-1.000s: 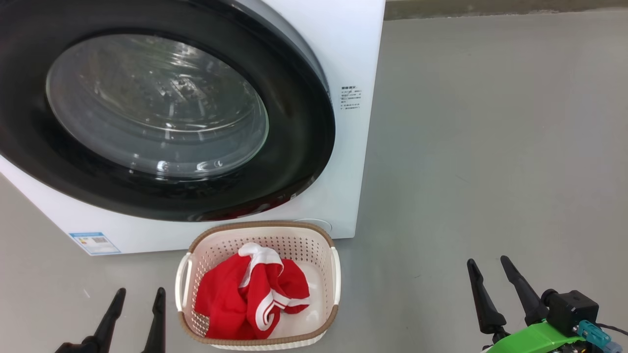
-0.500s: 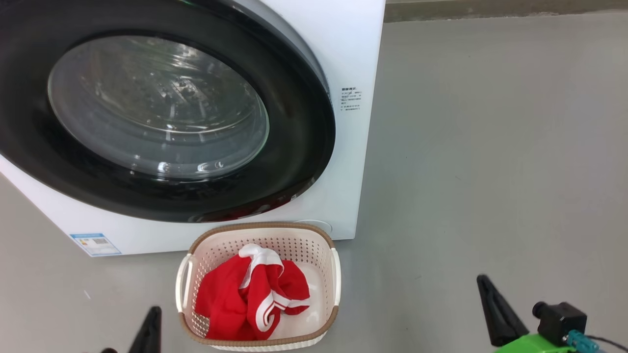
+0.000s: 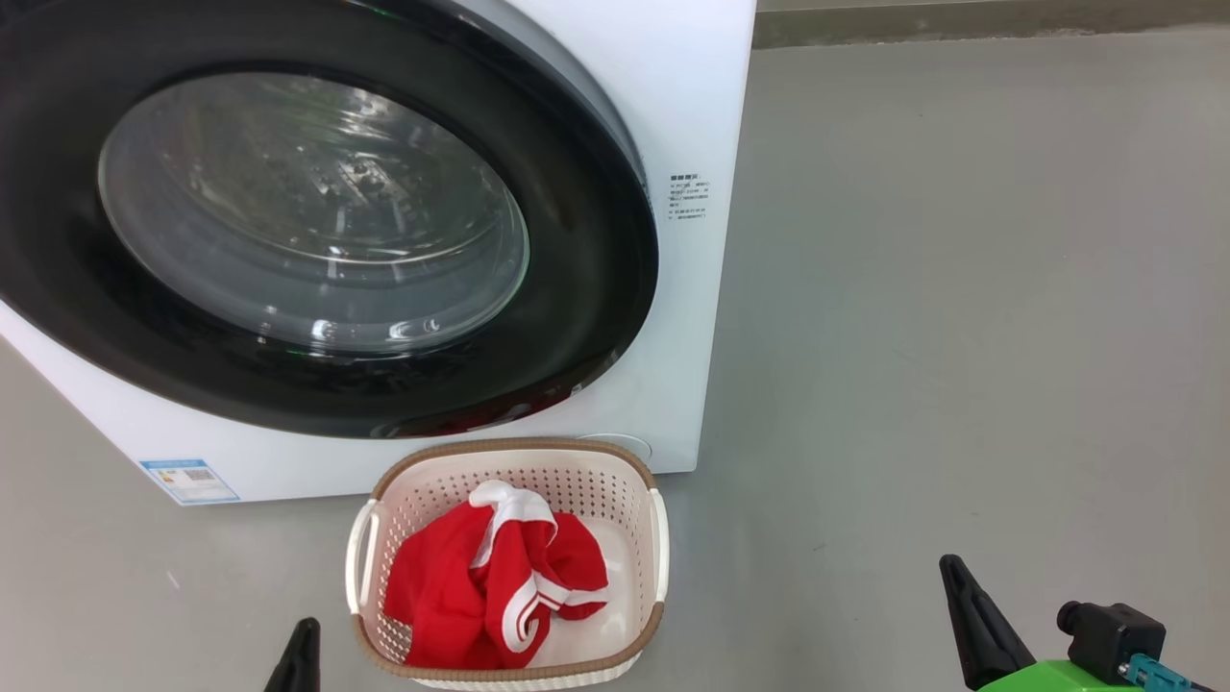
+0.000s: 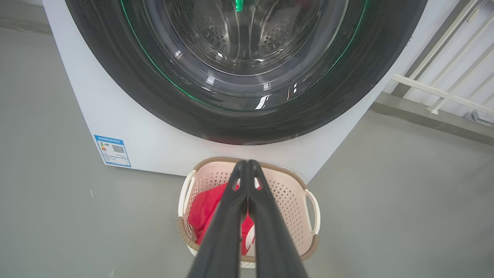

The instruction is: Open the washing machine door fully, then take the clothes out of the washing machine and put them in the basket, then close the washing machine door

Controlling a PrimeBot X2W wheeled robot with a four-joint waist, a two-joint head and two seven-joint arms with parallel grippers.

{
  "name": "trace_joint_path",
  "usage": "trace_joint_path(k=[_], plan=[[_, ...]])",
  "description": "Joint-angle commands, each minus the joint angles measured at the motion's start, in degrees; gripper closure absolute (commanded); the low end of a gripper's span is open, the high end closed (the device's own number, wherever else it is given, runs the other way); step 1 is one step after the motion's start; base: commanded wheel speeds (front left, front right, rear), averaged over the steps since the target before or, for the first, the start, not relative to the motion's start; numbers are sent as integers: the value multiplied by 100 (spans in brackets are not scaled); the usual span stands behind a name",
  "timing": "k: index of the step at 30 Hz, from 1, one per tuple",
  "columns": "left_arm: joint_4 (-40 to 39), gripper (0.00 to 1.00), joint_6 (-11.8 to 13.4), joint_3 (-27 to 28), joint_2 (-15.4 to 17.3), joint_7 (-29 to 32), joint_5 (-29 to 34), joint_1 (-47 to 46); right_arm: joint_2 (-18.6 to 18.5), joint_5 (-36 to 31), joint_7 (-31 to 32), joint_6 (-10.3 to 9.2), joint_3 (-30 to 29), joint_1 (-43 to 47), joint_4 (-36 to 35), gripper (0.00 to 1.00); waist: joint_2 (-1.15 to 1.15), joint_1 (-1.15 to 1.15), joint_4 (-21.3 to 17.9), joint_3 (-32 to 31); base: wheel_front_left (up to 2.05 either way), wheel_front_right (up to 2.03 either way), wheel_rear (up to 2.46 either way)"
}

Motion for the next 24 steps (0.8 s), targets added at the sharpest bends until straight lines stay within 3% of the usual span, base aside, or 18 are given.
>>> trace_joint_path(k=[1,24], plan=[[-142,100,-4,69,49,31,-149,-148,-63,150,24,-1,-29,-143,-162,100,0,-1,2,-2,0,0,0],[-190,100,-12,148,16,409,-1579,-319,-98,1481,387,-2,-147,-289,-303,100,0,-1,23,-58,0,0,0]])
